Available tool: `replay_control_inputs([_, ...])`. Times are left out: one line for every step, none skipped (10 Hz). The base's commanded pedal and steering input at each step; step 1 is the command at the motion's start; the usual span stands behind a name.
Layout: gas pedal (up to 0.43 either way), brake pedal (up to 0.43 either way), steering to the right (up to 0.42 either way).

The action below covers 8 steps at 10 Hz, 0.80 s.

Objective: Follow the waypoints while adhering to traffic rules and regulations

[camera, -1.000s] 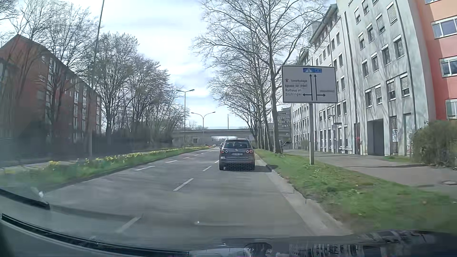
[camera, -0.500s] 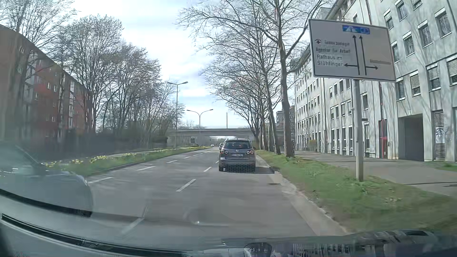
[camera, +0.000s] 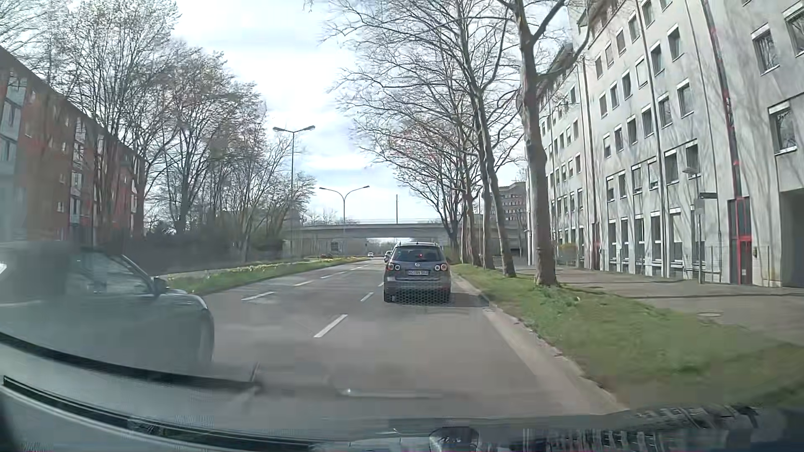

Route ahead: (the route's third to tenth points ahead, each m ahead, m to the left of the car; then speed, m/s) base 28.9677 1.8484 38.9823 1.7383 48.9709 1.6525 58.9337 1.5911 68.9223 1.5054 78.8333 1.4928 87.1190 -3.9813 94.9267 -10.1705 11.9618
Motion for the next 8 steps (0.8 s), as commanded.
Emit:
replay_control_inputs([0.028, 0.0, 0.003])
replay_control_inputs([0.0, 0.0, 0.003])
replay_control_inputs([0.0, 0.0, 0.003])
replay_control_inputs([0.0, 0.0, 0.003])
replay_control_inputs([0.0, 0.0, 0.003])
replay_control_inputs([0.0, 0.0, 0.003])
replay_control_inputs([0.0, 0.0, 0.003])
replay_control_inputs([0.0, 0.0, 0.003])
